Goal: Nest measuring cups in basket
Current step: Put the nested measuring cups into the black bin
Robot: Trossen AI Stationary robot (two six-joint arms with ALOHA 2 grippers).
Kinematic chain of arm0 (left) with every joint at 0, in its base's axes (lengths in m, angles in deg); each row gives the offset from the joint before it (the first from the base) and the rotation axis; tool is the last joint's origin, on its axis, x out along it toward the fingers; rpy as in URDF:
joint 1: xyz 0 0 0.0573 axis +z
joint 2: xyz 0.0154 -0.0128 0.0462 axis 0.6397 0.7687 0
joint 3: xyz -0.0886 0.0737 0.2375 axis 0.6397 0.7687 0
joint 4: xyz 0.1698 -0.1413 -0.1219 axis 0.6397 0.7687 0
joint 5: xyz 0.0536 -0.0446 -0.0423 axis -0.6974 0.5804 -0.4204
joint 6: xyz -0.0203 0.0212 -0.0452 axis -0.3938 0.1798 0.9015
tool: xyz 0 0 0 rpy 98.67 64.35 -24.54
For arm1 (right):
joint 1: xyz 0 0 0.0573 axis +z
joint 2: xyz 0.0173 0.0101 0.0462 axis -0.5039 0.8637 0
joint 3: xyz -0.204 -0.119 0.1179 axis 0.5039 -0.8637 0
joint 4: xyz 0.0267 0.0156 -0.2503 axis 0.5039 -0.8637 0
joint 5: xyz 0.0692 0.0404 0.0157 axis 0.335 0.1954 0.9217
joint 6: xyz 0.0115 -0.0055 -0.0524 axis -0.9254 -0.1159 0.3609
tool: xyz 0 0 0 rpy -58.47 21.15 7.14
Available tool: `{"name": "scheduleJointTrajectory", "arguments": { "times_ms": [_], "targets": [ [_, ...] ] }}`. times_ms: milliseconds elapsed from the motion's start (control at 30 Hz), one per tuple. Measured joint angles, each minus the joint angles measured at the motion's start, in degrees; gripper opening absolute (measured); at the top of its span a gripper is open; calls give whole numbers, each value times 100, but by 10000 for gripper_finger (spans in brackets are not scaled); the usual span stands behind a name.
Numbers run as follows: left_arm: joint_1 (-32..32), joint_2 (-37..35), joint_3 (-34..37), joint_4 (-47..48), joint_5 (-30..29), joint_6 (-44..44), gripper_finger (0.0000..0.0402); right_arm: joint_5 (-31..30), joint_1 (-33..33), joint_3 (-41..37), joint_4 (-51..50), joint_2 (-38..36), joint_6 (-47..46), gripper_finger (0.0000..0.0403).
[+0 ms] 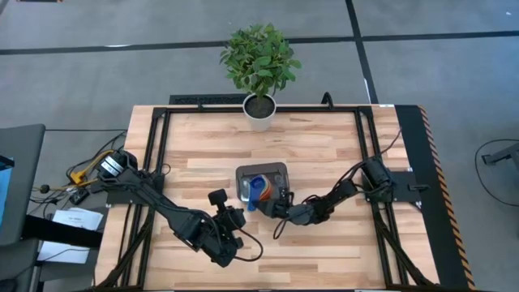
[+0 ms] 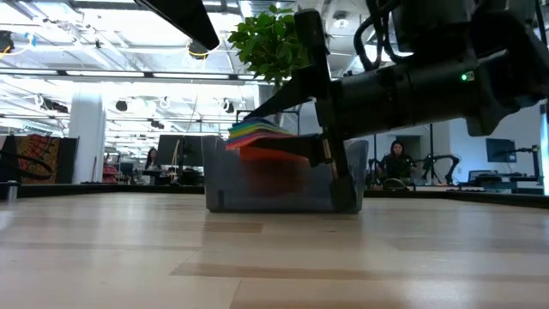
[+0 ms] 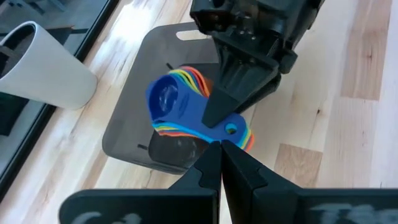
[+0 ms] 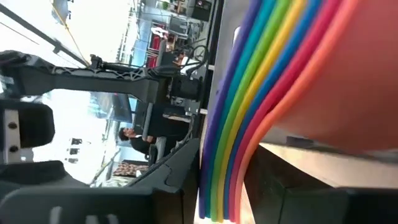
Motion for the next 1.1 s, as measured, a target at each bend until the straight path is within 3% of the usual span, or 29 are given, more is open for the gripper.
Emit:
{"name": "scheduleJointTrajectory", "arguments": {
  "times_ms": [333, 567, 1100],
  "targets": [
    [-9, 2, 0, 0, 44, 90, 0, 804, -101, -2, -49, 0, -120, 192],
    [-19, 2, 0, 2, 51, 156, 0, 875, -50, -9, -24, -15, -248, 226],
    [-35, 4, 0, 2, 52, 197, 0, 732, 170, -22, 74, -22, -207, 220]
  ]
}}
